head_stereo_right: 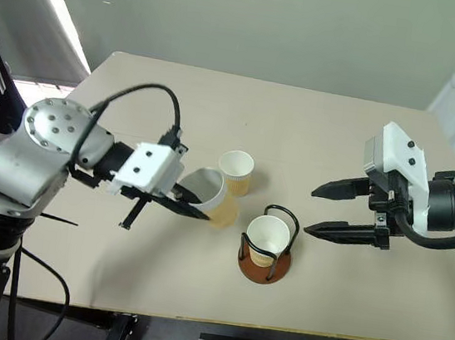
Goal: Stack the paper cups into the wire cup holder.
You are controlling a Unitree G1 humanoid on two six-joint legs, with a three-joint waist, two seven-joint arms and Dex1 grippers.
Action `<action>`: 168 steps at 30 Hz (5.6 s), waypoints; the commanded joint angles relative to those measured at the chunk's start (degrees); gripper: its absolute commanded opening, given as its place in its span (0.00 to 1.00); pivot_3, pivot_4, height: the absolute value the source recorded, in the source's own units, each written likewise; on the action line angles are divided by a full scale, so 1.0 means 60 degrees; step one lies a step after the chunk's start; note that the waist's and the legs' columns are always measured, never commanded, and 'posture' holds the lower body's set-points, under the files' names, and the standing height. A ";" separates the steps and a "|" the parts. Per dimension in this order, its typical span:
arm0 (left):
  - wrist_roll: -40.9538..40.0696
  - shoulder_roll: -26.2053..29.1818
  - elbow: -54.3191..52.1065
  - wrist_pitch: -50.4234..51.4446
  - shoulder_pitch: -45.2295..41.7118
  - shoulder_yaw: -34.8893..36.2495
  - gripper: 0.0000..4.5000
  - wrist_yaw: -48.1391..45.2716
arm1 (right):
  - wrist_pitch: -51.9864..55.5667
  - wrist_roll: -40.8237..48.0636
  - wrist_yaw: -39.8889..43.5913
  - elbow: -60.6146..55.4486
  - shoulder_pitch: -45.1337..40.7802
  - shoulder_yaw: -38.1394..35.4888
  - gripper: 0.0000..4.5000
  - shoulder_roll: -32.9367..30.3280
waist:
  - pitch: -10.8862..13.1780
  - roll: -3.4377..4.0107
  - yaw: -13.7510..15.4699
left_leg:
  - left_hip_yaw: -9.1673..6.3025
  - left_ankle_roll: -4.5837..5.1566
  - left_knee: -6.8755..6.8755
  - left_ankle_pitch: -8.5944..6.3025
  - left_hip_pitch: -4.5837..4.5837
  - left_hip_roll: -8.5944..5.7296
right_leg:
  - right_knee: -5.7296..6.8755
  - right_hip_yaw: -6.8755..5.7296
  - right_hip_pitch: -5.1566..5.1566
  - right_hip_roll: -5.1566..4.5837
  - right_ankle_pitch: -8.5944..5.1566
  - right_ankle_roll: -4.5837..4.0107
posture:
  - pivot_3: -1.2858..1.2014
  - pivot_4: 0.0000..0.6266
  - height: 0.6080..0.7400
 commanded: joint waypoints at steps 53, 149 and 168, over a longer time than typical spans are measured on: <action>-0.1188 -0.2519 0.3994 -0.3476 -0.4709 -0.3320 0.00 -0.0837 | 0.1169 0.3458 -0.2689 -0.0843 0.0748 -0.4111 1.00 -0.2234 | 0.0001 0.0008 0.0131 | 0.0004 0.0034 0.0030 -0.0017 -0.0055 -0.0008 | -0.0037 0.0007 -0.0008 -0.0004 -0.0002 0.0072 | 0.52 0.24 1.00; 0.4237 -0.3247 0.6924 -0.5493 -0.3421 -0.2466 1.00 0.2521 | -0.0598 0.2017 -0.1969 -0.0364 -0.0012 -0.1521 1.00 -0.1119 | -0.0011 0.0029 0.0149 | 0.0017 0.0084 0.0235 -0.0047 -0.0155 -0.0020 | 0.0091 0.0020 -0.0088 -0.0004 0.0005 0.0110 | 0.52 0.24 1.00; 0.6991 -0.4132 0.9979 -0.7311 -0.4302 -0.2836 1.00 0.4178 | -0.0384 0.1760 -0.1590 -0.0157 -0.0039 -0.1636 1.00 -0.1173 | -0.0011 0.0029 0.0156 | 0.0017 0.0089 0.0258 -0.0050 -0.0155 -0.0024 | 0.0106 0.0024 -0.0087 -0.0007 0.0005 0.0110 | 0.52 0.24 1.00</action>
